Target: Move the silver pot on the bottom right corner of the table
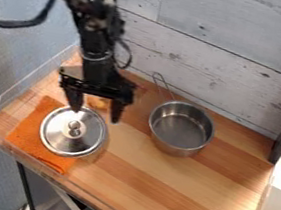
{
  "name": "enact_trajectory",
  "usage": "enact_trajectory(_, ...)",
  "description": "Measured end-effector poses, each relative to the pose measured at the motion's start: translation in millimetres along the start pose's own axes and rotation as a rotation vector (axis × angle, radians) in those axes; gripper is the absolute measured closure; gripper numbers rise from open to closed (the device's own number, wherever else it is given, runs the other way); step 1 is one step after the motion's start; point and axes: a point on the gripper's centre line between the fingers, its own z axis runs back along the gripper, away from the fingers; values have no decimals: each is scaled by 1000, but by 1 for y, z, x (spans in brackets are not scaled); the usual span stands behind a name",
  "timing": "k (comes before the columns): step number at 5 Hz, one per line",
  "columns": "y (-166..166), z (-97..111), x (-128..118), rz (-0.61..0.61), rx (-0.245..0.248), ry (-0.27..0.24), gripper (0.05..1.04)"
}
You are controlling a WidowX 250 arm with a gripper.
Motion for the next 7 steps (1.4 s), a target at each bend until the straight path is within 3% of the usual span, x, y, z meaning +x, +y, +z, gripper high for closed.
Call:
enact_trajectory(1,-21,-2,5,10,26,2,83)
enact_trajectory(4,-65,-16,34,94,-13,56,83)
enact_trajectory(6,-83,-41,39,83,32,94,83)
enact_trajectory(7,-82,-50,43,90,55,87,83)
